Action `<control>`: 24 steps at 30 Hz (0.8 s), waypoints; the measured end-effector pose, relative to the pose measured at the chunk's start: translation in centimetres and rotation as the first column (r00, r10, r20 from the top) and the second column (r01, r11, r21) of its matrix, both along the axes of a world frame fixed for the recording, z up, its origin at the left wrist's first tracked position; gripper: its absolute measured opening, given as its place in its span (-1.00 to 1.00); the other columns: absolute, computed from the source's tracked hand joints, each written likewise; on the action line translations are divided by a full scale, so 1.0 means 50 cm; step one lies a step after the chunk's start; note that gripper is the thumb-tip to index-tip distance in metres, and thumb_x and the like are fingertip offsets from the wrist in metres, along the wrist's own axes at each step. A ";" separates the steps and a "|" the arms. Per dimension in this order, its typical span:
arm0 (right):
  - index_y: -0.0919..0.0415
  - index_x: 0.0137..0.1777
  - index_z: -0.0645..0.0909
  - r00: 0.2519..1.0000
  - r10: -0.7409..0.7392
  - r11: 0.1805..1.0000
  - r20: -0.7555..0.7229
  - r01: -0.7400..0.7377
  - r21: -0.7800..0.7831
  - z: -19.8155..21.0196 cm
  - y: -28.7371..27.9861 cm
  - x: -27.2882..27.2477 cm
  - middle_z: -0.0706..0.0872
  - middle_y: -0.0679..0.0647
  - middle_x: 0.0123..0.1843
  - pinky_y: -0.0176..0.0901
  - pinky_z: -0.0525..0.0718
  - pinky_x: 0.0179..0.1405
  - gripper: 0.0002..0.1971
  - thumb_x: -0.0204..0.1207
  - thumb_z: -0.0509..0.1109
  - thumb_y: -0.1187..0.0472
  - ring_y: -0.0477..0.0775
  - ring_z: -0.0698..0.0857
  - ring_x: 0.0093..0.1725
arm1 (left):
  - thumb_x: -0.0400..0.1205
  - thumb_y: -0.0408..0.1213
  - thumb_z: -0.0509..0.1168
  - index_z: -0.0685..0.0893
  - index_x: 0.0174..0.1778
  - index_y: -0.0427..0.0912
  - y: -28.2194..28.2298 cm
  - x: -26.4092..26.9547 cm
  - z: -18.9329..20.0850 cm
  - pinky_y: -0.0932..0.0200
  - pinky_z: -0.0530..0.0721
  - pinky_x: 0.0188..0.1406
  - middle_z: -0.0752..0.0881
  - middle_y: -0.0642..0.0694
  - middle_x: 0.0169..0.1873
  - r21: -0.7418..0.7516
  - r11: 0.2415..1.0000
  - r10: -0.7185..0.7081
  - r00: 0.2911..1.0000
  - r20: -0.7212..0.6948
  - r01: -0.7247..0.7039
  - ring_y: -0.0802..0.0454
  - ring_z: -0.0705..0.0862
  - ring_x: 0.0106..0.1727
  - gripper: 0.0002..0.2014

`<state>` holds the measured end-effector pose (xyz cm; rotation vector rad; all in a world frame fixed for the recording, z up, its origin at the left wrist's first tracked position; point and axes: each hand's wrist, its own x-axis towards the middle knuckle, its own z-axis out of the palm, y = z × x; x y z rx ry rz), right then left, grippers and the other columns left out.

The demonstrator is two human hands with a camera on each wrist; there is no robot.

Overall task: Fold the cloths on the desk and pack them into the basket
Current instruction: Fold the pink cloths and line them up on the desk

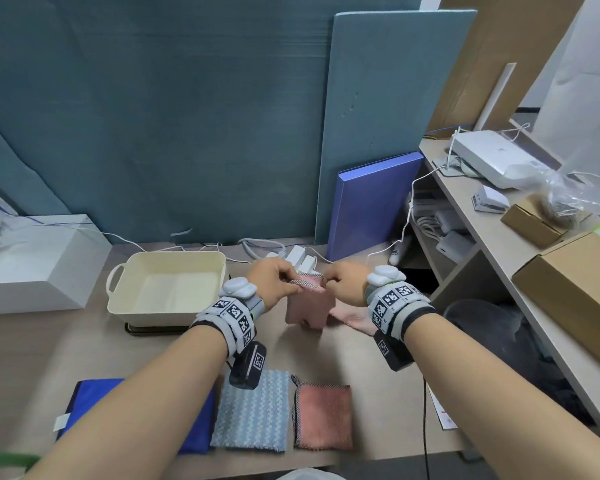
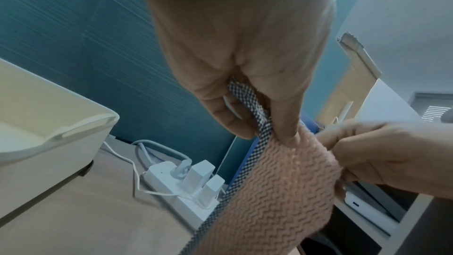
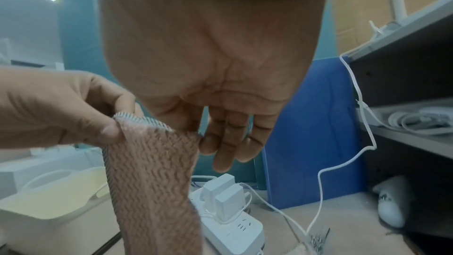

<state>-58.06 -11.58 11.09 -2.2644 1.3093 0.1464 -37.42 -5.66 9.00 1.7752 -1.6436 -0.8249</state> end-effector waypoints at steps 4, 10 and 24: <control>0.17 -0.32 0.55 0.996 0.035 0.991 -0.078 -0.045 -0.127 0.023 -0.014 -0.002 0.72 0.19 -0.14 -0.03 0.51 -0.30 -0.65 0.57 0.36 -0.07 0.25 0.63 -0.20 | 0.37 -0.39 0.66 0.75 -0.40 0.05 -0.007 0.021 0.035 0.53 0.49 -0.38 0.74 0.17 -0.40 -0.031 0.998 0.063 0.998 0.002 -0.063 0.30 0.61 -0.38 -0.73; 0.14 -0.15 0.73 0.965 -0.026 0.981 0.261 0.074 -0.177 0.067 -0.044 0.015 0.70 0.00 -0.08 -0.04 0.69 -0.03 -0.79 0.52 0.60 0.01 0.10 0.71 -0.07 | 0.32 -0.43 0.65 0.77 -0.35 -0.16 -0.016 0.043 0.083 0.47 0.47 -0.45 0.72 0.23 -0.43 -0.069 0.991 0.113 0.994 -0.004 -0.113 0.14 0.63 -0.35 -0.82; 0.05 -0.28 0.60 0.885 -0.163 0.983 0.436 0.186 -0.010 0.007 -0.052 0.056 0.74 -0.08 -0.34 -0.13 0.68 -0.24 -0.73 0.39 0.67 0.28 -0.11 0.61 -0.38 | 0.38 -0.35 0.63 0.62 -0.32 -0.07 -0.002 0.096 0.034 0.20 0.61 -0.29 0.79 0.09 -0.34 -0.047 0.981 0.189 0.982 0.013 -0.188 0.12 0.70 -0.29 -0.73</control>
